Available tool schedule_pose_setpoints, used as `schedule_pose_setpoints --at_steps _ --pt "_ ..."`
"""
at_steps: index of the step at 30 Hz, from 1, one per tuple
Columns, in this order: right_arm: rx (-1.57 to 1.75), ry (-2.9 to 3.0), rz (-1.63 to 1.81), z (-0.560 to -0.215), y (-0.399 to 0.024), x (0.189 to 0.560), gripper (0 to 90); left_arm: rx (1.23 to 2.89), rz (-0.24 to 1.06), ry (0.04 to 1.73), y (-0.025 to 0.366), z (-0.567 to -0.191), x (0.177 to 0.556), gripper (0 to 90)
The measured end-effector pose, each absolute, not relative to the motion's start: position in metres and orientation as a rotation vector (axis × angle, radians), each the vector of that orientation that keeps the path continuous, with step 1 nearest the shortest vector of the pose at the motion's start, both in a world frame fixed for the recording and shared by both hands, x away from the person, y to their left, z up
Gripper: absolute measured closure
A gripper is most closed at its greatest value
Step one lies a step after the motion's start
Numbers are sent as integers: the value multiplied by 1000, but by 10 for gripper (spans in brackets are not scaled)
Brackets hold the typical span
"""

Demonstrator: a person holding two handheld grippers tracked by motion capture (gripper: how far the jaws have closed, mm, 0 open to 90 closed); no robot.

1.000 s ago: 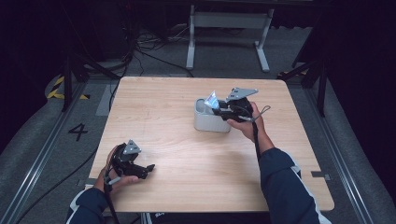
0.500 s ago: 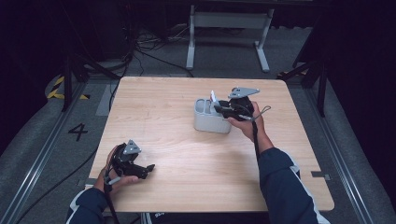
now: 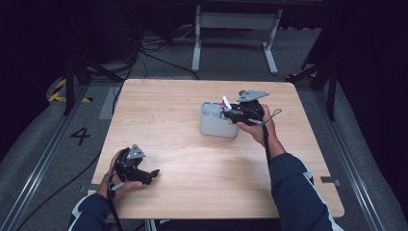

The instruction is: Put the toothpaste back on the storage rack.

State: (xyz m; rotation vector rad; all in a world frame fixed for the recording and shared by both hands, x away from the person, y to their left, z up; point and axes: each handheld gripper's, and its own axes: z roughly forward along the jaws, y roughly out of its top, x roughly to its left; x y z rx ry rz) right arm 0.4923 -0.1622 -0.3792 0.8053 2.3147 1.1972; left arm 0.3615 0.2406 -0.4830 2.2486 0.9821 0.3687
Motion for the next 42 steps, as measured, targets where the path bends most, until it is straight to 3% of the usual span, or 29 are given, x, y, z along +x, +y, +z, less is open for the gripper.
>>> schedule_pose_setpoints --at_steps 22,42 --pt "792 2335 1080 -362 -173 471 338 2246 366 986 240 -483 361 4" --pt "796 2374 959 -362 -207 446 265 2245 365 987 240 -483 361 4"
